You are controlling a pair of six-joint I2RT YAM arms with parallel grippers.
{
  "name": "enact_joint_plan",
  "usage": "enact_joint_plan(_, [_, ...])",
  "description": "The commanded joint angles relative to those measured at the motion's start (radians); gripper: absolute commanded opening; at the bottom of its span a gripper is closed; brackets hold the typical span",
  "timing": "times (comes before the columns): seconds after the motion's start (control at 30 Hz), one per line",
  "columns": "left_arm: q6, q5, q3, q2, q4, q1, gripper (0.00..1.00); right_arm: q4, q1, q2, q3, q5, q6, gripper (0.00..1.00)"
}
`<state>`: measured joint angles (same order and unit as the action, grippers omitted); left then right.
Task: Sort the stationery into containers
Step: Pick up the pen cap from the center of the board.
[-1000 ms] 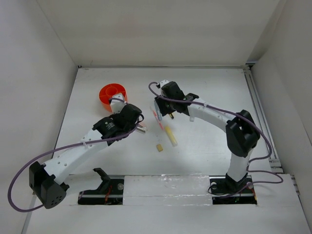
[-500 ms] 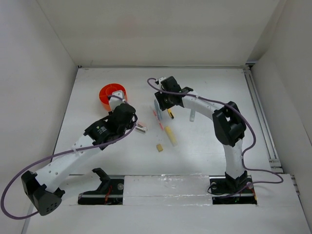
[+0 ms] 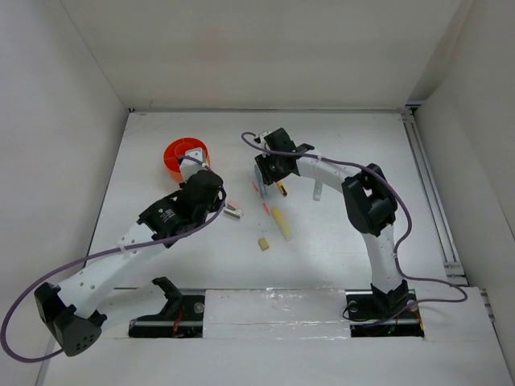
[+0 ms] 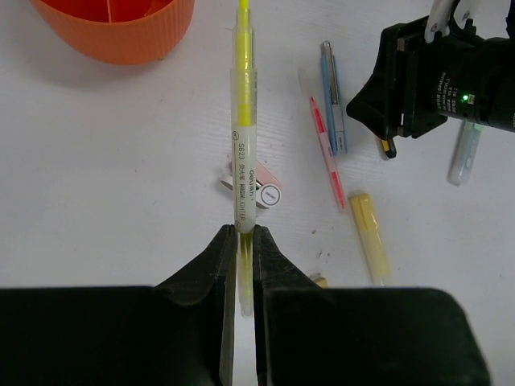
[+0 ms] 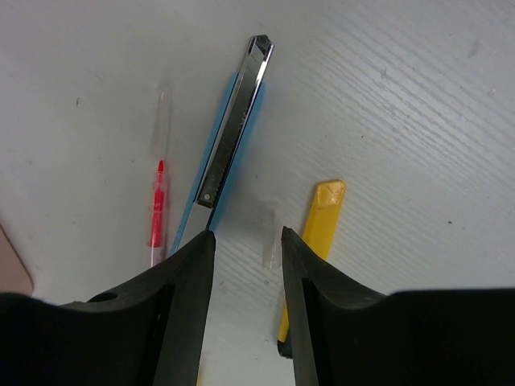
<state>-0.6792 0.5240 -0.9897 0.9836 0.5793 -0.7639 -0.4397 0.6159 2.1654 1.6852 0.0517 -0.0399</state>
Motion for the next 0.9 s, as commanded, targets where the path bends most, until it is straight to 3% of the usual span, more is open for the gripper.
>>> enact_joint_plan(0.0, [0.013,0.002,-0.012,0.004,-0.016,0.003,0.00,-0.001,0.002,0.019,0.045,0.017,0.012,0.44])
enact_joint_plan(0.53, [0.023,-0.007,-0.012,0.004,-0.016,0.003,0.00,-0.065,-0.007,0.071,0.064,-0.068,0.012,0.40])
enact_joint_plan(0.67, [0.023,-0.007,-0.012,0.013,-0.016,0.003,0.00,-0.077,-0.007,0.071,0.053,-0.090,0.003,0.33])
enact_joint_plan(0.87, [0.023,-0.016,-0.021,0.013,-0.016,0.003,0.00,-0.077,-0.016,0.071,0.030,-0.079,-0.006,0.11])
